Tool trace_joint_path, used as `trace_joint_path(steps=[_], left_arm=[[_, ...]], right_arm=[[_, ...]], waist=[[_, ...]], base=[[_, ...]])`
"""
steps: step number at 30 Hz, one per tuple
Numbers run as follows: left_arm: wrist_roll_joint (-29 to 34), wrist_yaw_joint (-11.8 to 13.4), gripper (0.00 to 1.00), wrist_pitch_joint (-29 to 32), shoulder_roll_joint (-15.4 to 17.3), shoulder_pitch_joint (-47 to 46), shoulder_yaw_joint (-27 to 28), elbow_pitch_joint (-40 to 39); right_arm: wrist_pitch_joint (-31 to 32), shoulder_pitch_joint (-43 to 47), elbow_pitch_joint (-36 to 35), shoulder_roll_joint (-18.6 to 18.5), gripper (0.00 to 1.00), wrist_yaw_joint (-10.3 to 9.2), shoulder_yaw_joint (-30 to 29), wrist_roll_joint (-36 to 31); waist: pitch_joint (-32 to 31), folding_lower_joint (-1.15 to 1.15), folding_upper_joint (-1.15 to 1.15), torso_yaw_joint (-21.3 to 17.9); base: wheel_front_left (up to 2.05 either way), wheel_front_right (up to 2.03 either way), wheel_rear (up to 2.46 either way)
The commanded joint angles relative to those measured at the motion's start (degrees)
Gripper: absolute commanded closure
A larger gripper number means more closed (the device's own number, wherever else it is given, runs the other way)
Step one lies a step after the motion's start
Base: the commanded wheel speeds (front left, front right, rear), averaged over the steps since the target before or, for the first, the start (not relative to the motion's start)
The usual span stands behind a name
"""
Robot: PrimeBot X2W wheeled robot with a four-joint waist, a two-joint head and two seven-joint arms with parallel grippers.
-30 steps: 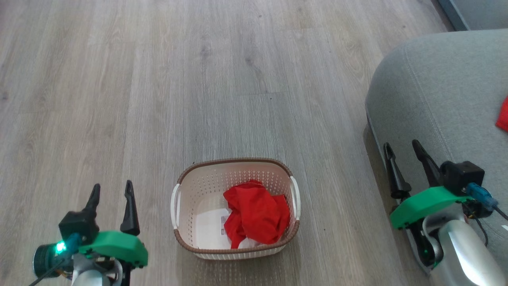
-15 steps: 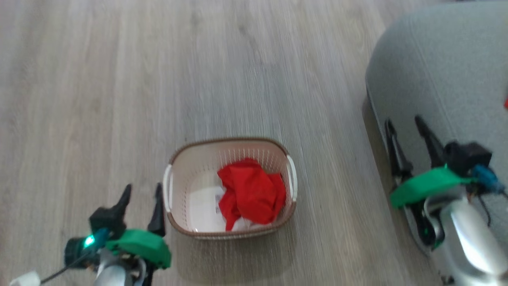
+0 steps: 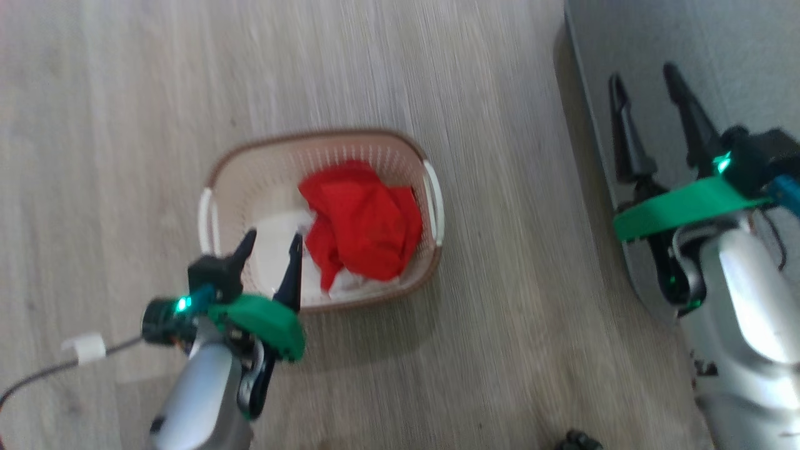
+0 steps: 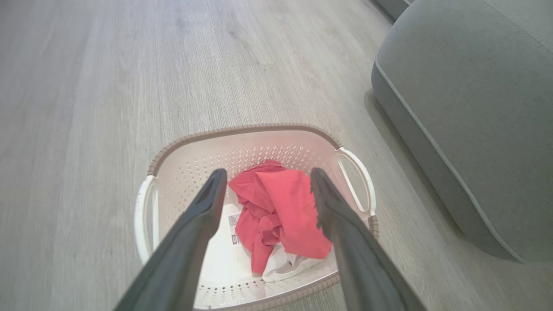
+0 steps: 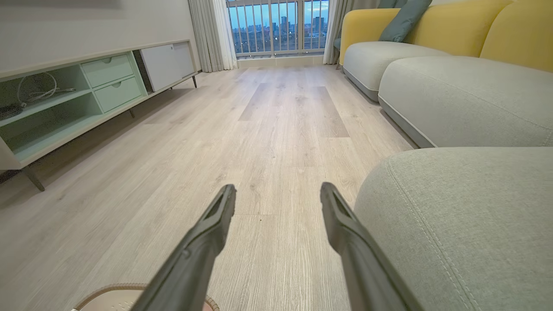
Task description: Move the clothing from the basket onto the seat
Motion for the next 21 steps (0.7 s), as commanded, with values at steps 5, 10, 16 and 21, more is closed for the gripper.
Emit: trace_joint_path(steps=[5, 10, 16, 21], left_arm=[[-0.36, 0.11, 0.00, -0.31, 0.51, -7.83, -1.14, 5.04], [0.25, 0.42, 0.00, -0.31, 0.51, -13.46, -3.83, 13.09], [0.68, 0.57, 0.00, -0.31, 0.51, -20.41, -6.69, 19.56], [1.52, 0.97, 0.00, -0.31, 0.52, -25.22, -8.02, 25.92]], right_arm=[[-0.53, -4.15, -3.59, 0.10, 0.00, -0.02, 0.58, -0.29], [-0.53, -6.12, -4.25, 0.23, 0.00, -0.02, 1.20, -0.51], [-0.53, -7.43, -5.15, 0.98, 0.00, -0.02, 1.01, -0.48], [-0.53, -8.46, -6.11, 1.74, 0.00, -0.02, 1.18, -0.29]], waist=[[9.49, -0.02, 0.00, -2.62], [12.97, -0.02, 0.00, -3.98], [16.94, -0.02, 0.00, -4.72], [19.94, -0.02, 0.00, -5.78]], base=[[0.00, 0.00, 0.00], [0.00, 0.00, 0.00], [0.00, 0.00, 0.00], [0.00, 0.00, 0.00]])
